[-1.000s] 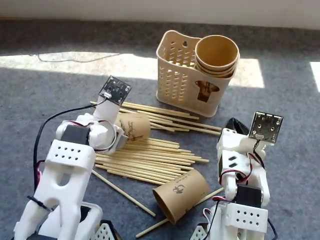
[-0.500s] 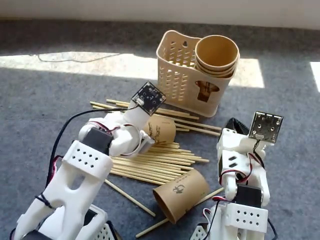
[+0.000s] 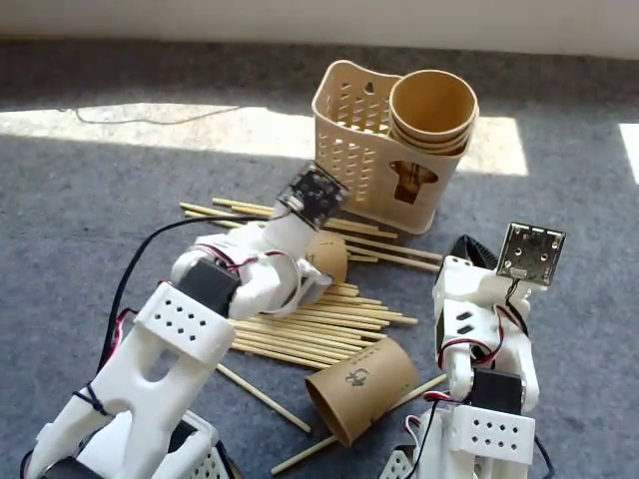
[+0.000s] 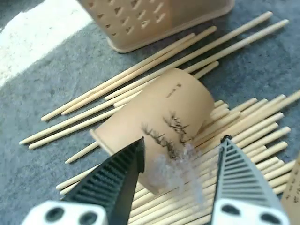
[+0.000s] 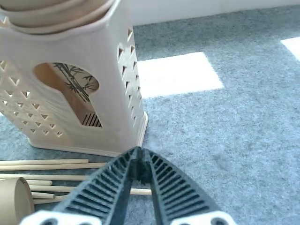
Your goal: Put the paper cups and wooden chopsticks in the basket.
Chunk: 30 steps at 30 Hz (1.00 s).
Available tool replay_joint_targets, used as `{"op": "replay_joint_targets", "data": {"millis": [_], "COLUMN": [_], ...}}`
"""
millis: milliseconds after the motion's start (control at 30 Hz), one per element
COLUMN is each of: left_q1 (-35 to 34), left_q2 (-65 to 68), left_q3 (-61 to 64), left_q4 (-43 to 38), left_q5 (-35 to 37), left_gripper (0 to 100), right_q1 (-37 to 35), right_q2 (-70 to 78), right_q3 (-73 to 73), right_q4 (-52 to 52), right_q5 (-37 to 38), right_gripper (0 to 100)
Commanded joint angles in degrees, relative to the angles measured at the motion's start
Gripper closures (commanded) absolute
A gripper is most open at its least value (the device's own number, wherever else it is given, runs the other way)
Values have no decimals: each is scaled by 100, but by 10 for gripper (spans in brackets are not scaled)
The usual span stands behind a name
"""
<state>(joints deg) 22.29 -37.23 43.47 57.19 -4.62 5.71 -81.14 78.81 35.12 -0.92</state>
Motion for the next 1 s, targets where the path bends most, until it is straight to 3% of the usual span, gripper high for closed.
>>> {"op": "replay_joint_targets", "data": {"millis": [0,200,333,700,967], "left_q1": [-796,-1297,-1270,-479,110], "left_q2": [-171,-171,-127,-127,-127], "left_q3": [-347,171,479,1332,1525], "left_q4": [-88,-79,-123,-958,-1020], "left_q5": [457,510,475,44,-501], "left_gripper": [750,687,684,686,784], "right_q1": [48,40,40,40,40], "right_q2": [-57,-57,-48,-48,-48], "right_q3": [-22,-22,-22,-22,-22], "right_q4": [-171,-171,-171,-171,-171], "right_q5": [18,18,18,18,18], "right_gripper": [989,989,989,989,989]}}
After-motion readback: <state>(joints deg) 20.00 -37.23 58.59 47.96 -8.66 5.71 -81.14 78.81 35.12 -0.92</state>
